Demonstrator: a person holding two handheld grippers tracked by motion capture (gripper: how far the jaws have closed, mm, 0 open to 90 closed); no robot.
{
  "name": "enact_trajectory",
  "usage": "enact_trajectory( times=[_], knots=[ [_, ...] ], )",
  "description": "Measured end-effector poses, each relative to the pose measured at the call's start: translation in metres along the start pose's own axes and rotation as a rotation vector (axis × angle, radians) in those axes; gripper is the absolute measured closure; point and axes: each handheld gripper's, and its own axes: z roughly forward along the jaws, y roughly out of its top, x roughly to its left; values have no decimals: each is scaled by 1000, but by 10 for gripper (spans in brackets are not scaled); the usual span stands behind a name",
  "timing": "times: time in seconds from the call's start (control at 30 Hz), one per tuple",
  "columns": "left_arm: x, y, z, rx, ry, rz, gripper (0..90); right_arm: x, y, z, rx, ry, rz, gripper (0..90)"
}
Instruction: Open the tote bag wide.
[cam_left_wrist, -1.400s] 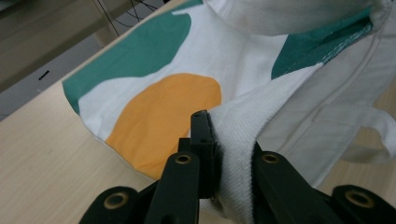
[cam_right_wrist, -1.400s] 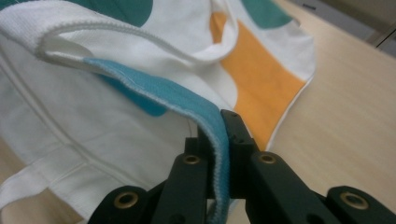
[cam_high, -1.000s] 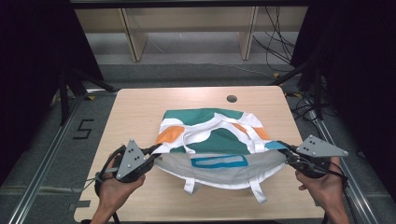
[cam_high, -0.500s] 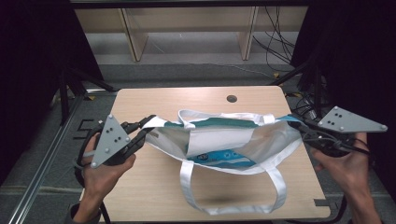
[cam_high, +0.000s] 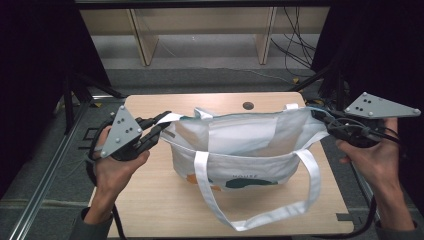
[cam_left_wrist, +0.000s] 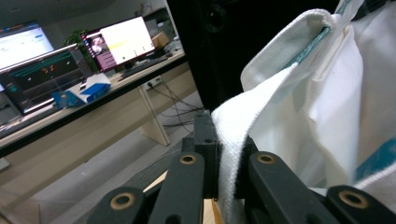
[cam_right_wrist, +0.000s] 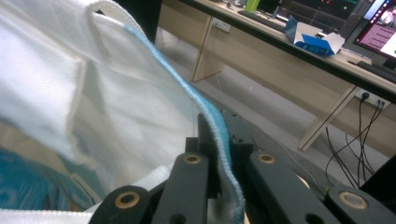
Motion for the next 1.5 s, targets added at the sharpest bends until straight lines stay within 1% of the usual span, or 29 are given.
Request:
enact_trajectory(
  times=[0.03,0.1,0.13,0.17,0.2,0.27,0.4,0.43,0.47,0.5,0.53,0.6,0.67,0.73,0.77,0.97,1.0,1.03,1.1,1.13,1.17,1.2,1.23,1.3,1.33,1.37,1.43,1.47,1.5],
  knots=[
    [3,-3,3,3,-2,-20,863,-2,-1,3,-4,-8,-1,885],
    [7,-9,9,16,2,-45,862,0,-2,8,16,-5,15,885],
    [9,-12,11,25,0,-55,862,-1,-3,11,22,-17,-20,884],
    [10,-17,13,28,-7,-69,862,-1,-4,15,31,-11,-34,884],
    [10,-21,13,35,-11,-74,861,0,-6,17,42,-12,-9,884],
    [8,-29,14,43,-13,-77,861,1,-12,21,58,-5,-7,884],
    [4,-42,15,84,-24,-71,859,5,-22,27,60,-8,-13,884],
    [4,-46,16,96,-27,-70,858,6,-24,29,80,-1,-6,884],
    [4,-49,18,103,-25,-74,857,7,-25,31,86,-5,-24,884],
    [5,-54,19,107,-27,-87,857,8,-27,33,96,-2,-13,884],
    [6,-56,19,107,-26,-93,856,9,-29,35,90,-4,-9,883],
    [7,-61,21,123,-20,-97,854,10,-32,38,97,-3,-13,884],
    [8,-67,24,141,-24,-113,851,11,-35,43,121,-9,-27,883],
    [10,-72,28,154,-22,-132,851,12,-39,49,134,-10,-24,883],
    [11,-75,31,162,-20,-137,851,11,-41,52,147,2,-20,883],
    [19,-92,45,215,-14,-172,850,15,-56,68,173,16,-1,882],
    [20,-96,46,223,-13,-177,850,17,-59,70,168,9,-3,882],
    [20,-101,48,230,-11,-186,848,17,-61,72,184,25,0,882],
    [20,-107,51,250,-9,-193,843,19,-66,77,175,11,-12,882],
    [22,-111,53,242,-16,-179,842,20,-68,78,192,23,-6,882],
    [22,-115,54,252,-16,-183,841,20,-71,80,186,25,-9,882],
    [22,-117,54,259,-18,-179,841,21,-73,82,195,35,-2,881],
    [22,-119,54,262,-23,-172,840,22,-76,84,186,32,-1,881],
    [21,-121,54,273,-19,-177,840,25,-80,86,195,34,26,881],
    [20,-122,54,276,-20,-179,840,24,-81,86,196,42,8,881],
    [20,-123,53,283,-24,-167,841,24,-82,87,193,37,12,881],
    [19,-126,54,291,-29,-161,842,24,-86,88,193,44,19,881],
    [17,-128,54,300,-28,-171,843,26,-88,89,197,45,33,882],
    [15,-130,53,316,-29,-187,843,26,-90,90,196,45,20,881]
  ],
)
